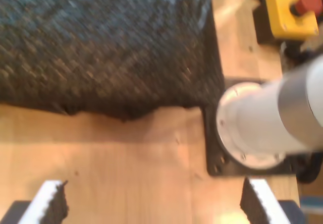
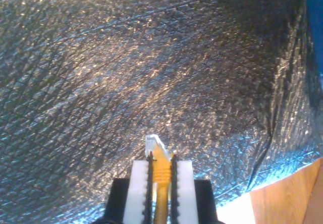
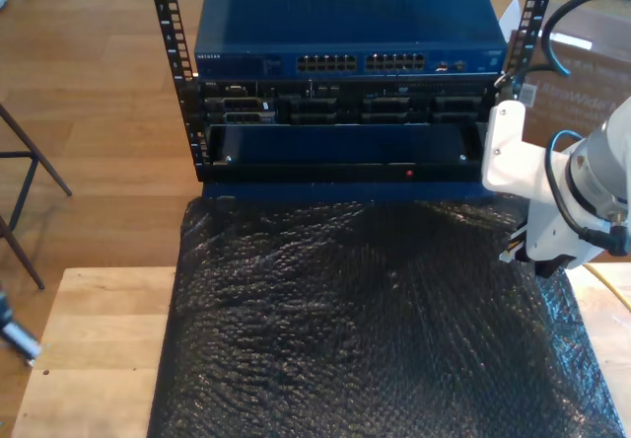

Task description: Grab the cable and plug it in

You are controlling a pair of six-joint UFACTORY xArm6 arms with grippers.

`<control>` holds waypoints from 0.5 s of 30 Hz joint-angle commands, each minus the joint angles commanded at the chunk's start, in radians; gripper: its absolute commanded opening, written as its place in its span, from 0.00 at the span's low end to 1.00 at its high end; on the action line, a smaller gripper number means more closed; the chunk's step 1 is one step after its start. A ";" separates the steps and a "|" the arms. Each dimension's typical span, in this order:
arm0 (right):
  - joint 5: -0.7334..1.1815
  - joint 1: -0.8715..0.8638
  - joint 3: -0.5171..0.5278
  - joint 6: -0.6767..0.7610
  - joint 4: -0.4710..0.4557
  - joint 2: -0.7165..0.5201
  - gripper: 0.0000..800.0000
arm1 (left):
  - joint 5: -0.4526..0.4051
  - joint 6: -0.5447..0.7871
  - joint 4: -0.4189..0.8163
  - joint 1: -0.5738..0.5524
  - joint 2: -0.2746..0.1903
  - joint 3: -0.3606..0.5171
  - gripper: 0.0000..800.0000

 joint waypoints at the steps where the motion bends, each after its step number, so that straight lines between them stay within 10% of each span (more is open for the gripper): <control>1: 0.000 0.002 0.000 0.000 -0.002 0.002 0.00 | -0.002 0.028 0.011 0.032 0.000 0.009 1.00; 15: -0.002 0.002 -0.002 0.025 0.000 0.026 0.00 | -0.054 0.385 0.187 0.330 -0.015 0.229 1.00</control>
